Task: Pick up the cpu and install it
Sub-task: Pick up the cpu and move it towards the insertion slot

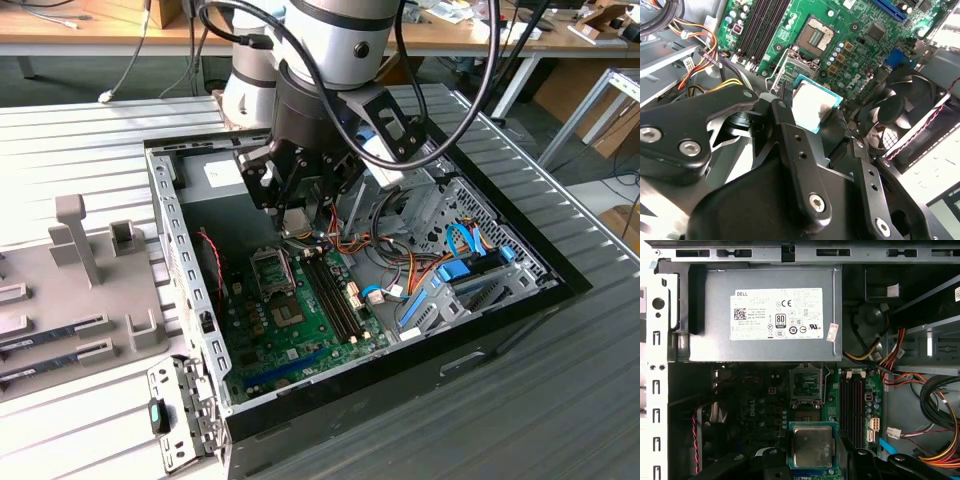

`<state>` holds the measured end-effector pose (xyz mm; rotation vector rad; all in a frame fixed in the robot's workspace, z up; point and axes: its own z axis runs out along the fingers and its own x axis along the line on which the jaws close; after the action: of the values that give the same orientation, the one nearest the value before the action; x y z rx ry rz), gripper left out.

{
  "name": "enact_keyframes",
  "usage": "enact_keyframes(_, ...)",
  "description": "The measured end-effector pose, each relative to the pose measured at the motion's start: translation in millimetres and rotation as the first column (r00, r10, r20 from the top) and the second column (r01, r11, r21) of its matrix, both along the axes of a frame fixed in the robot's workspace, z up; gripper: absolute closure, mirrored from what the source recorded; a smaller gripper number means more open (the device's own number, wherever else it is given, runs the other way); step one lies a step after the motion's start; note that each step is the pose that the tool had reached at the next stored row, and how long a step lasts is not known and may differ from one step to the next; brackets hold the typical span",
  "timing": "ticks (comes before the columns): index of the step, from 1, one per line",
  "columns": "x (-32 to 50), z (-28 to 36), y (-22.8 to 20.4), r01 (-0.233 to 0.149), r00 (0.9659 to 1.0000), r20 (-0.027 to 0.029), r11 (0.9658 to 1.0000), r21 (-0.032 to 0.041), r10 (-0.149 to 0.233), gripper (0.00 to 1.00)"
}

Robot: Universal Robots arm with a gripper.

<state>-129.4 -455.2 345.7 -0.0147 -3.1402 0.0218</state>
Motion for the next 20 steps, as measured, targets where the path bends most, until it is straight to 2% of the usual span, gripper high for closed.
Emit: enact_keyframes(20,0.0,-6.0,-2.5,0.000,1.0000,0.0000,1.0000,-0.0032,0.000,0.53)
